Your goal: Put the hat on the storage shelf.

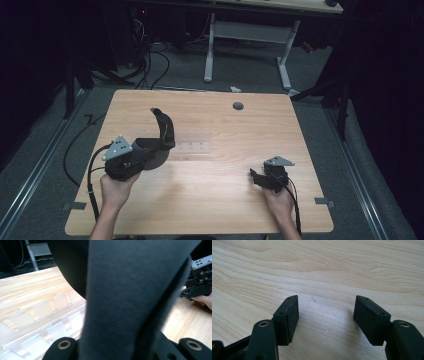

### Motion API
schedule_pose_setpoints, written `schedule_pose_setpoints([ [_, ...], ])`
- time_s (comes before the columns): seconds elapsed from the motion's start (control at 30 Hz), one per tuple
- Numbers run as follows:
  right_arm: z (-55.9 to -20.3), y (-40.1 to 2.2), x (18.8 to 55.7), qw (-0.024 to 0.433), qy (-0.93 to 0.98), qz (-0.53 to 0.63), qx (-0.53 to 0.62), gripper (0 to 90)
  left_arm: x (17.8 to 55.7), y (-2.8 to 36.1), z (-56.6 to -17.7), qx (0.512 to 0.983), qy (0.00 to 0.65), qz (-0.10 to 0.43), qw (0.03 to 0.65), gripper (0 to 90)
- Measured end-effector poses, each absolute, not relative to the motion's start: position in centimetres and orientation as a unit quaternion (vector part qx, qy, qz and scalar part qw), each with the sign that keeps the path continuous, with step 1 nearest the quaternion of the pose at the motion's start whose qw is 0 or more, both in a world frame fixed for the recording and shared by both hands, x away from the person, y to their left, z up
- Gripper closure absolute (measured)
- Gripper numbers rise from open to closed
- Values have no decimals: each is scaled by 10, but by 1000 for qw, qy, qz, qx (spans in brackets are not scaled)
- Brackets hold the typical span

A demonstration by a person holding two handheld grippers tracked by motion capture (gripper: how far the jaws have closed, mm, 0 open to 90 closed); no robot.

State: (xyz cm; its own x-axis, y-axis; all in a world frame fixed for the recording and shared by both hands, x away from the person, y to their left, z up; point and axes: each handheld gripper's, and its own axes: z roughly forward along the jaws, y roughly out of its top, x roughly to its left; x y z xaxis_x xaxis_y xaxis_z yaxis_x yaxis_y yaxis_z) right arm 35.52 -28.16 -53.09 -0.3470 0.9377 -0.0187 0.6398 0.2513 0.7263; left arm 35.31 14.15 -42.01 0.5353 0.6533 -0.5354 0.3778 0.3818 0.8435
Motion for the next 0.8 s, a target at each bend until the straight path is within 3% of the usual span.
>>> schedule_pose_setpoints([
  [0.8,-531,-281,355,232,757,320,520,371,380,179,-404,505,491,124,699,852],
])
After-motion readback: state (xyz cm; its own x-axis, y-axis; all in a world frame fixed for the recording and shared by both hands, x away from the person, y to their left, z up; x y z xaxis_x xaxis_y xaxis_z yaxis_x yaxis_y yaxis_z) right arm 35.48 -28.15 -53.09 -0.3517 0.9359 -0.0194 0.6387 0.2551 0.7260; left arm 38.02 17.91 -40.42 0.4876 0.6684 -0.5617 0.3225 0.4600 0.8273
